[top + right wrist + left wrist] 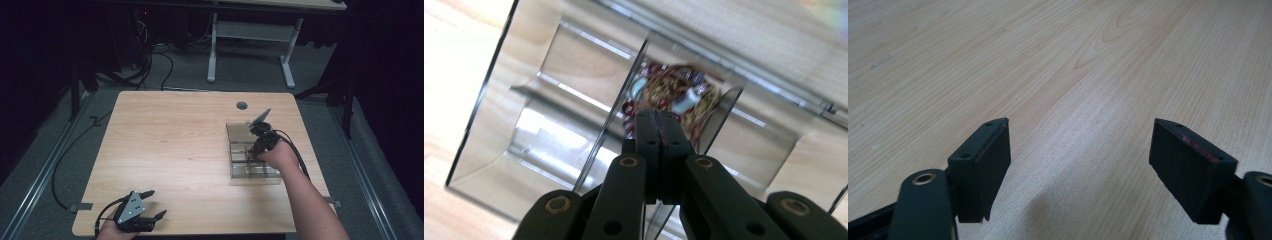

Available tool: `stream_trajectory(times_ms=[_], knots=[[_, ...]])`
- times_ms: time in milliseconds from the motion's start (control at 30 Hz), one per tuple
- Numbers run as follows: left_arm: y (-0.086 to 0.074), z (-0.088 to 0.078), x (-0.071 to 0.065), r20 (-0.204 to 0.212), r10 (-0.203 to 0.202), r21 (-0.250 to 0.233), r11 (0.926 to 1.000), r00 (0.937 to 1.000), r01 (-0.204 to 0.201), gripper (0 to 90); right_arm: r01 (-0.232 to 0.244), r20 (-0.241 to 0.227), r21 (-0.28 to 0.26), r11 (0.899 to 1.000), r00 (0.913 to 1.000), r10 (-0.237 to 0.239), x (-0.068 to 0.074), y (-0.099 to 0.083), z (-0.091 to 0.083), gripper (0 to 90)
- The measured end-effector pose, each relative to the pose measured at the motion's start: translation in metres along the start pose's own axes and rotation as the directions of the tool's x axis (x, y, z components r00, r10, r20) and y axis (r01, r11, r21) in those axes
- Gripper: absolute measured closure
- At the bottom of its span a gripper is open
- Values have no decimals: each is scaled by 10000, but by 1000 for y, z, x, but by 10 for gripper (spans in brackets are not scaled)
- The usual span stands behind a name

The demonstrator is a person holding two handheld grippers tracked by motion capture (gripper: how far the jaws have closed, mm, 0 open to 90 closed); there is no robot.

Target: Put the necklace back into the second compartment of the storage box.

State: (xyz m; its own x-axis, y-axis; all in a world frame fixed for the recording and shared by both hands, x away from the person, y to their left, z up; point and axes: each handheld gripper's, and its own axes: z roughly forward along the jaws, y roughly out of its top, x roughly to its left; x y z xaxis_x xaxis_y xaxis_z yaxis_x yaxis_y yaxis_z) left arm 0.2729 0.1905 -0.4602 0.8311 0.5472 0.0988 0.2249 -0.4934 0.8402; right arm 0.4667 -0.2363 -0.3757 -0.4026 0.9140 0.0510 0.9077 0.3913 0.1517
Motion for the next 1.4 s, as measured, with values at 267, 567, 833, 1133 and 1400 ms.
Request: stream_trajectory(times_ms=[267, 567, 833, 1133, 1400], knots=[[0, 0, 0, 7, -46, 3, 10000, 10000, 46, 250, -197, 48, 185, 9996, 9998, 196, 1, -4, 14, 899], [0, 0, 1, 48, -89, -45, 10000, 9999, 89, 248, -259, 154, 532, 9982, 9996, 251, -2, 3, 29, 881], [0, 0, 0, 31, -48, 6, 10000, 10000, 48, 249, -102, 153, 57, 9999, 9998, 101, 0, 0, 5, 881], [0, 0, 0, 8, -51, 15, 10000, 10000, 51, 249, -195, -10, -12, 9998, 9998, 195, 2, -17, -5, 881], [0, -1, 0, 34, -52, -32, 10000, 10000, 52, 249, -321, -161, 52, 9995, 9994, 321, 7, -34, -10, 873]])
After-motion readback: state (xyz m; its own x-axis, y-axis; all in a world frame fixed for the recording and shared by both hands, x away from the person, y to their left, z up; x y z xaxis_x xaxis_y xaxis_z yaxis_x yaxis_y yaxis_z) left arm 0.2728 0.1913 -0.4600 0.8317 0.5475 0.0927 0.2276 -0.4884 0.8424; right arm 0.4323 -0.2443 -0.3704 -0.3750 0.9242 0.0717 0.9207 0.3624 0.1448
